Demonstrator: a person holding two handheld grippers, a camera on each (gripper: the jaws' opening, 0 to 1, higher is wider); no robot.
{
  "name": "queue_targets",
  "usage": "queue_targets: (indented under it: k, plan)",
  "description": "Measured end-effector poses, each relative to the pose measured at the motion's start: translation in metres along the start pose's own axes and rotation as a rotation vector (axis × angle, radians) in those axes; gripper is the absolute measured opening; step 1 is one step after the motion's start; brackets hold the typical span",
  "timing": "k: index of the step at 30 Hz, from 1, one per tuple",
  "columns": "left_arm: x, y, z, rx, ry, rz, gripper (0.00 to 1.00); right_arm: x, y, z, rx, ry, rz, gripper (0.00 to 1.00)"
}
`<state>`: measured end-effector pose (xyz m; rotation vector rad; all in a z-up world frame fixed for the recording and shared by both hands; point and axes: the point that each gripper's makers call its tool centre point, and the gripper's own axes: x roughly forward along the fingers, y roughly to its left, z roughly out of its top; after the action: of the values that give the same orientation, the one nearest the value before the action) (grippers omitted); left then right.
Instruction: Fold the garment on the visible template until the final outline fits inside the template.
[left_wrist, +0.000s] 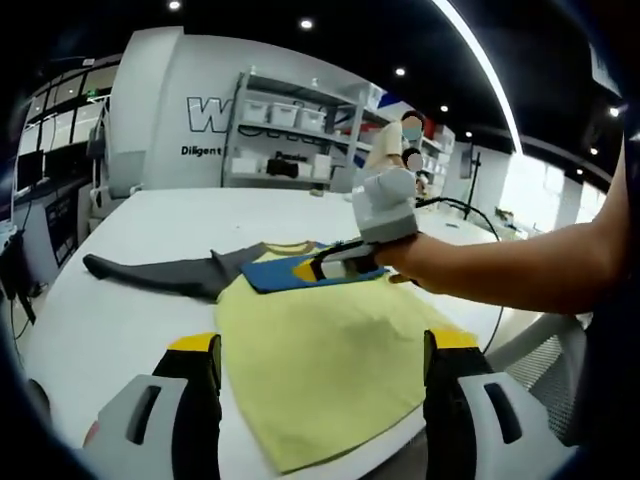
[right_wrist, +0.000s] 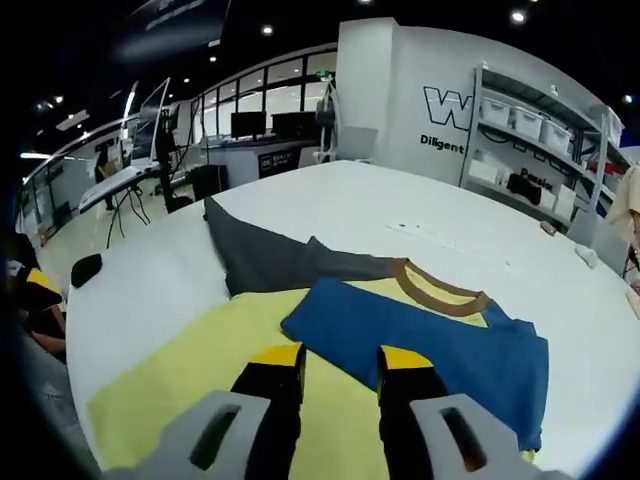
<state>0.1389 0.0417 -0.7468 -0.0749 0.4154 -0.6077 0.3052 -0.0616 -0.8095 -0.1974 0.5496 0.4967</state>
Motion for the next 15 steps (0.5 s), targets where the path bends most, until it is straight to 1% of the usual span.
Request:
queue_targets:
  k: [5, 7, 8, 9, 12, 13, 15]
  plan:
    - [0.0, -0.002, 0.001, 0.005, 0.001, -0.005, 0.79, -0.024, -0.006, -0.001, 0.031, -0.03, -0.027, 0.3]
    - [0.001, -0.005, 0.0, 0.011, 0.008, -0.01, 0.79, -0.036, -0.01, 0.0, 0.036, -0.043, -0.041, 0.3]
    - [0.002, -0.006, 0.0, 0.014, 0.009, -0.014, 0.79, -0.044, -0.014, 0.002, 0.041, -0.06, -0.055, 0.3]
    - [0.002, -0.007, 0.0, 0.016, 0.009, -0.016, 0.79, -0.046, -0.015, 0.002, 0.043, -0.067, -0.059, 0.3]
    - [0.002, -0.008, -0.001, 0.017, 0.014, -0.021, 0.79, -0.064, -0.02, 0.004, 0.06, -0.086, -0.074, 0.3]
    - [0.003, -0.009, -0.001, 0.015, 0.015, -0.025, 0.79, -0.076, -0.022, 0.005, 0.057, -0.104, -0.089, 0.3]
    - [0.003, -0.01, -0.001, 0.012, 0.02, -0.029, 0.79, -0.091, -0.024, 0.003, 0.064, -0.116, -0.097, 0.31]
